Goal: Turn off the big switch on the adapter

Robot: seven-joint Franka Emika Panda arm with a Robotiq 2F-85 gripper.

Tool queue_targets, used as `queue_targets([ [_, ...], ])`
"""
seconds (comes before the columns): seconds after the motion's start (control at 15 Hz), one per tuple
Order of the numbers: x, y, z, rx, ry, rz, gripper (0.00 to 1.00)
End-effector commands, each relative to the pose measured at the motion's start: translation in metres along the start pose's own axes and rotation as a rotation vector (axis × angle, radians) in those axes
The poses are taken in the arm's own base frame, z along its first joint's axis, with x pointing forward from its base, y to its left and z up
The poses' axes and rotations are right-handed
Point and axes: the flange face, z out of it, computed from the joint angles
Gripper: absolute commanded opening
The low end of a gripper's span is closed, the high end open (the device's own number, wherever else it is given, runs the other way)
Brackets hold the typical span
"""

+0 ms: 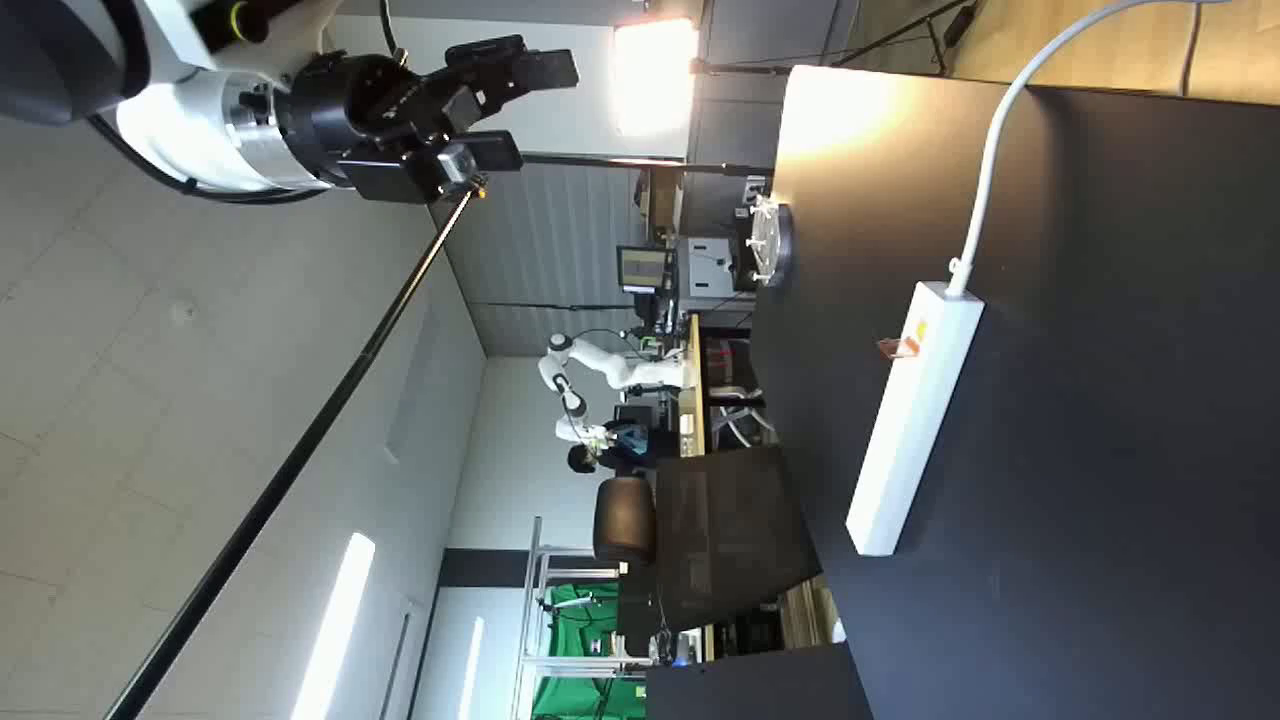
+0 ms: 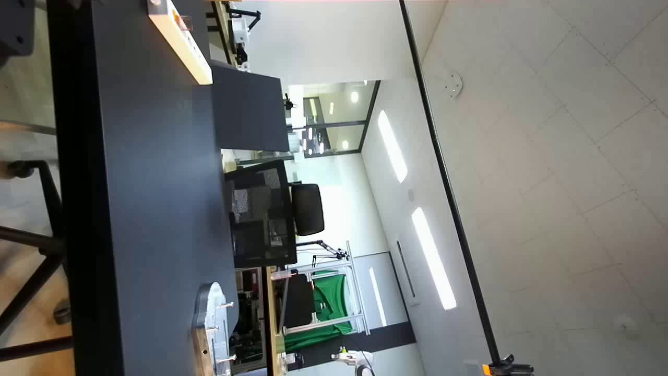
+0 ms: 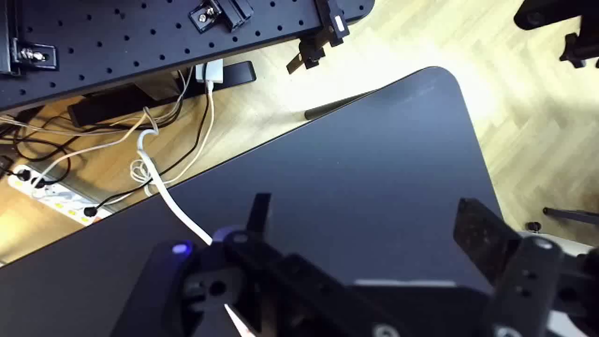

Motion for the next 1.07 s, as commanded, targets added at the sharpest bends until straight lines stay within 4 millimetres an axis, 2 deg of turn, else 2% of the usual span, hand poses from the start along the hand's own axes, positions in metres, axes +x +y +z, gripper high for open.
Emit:
queue_targets([
  [0.0, 0.000, 0.000, 0.000, 0.000, -0.001, 0.000, 1.00],
  [0.6, 0.000, 0.000, 0.000, 0.000, 0.000, 0.000, 1.00],
  [0.73, 0.009, 0.005, -0.005, -0.045, 0.030, -0.066, 1.00],
  [1.0, 0.045, 0.022, -0.017, -0.169, 0.117, -0.180, 1.00],
])
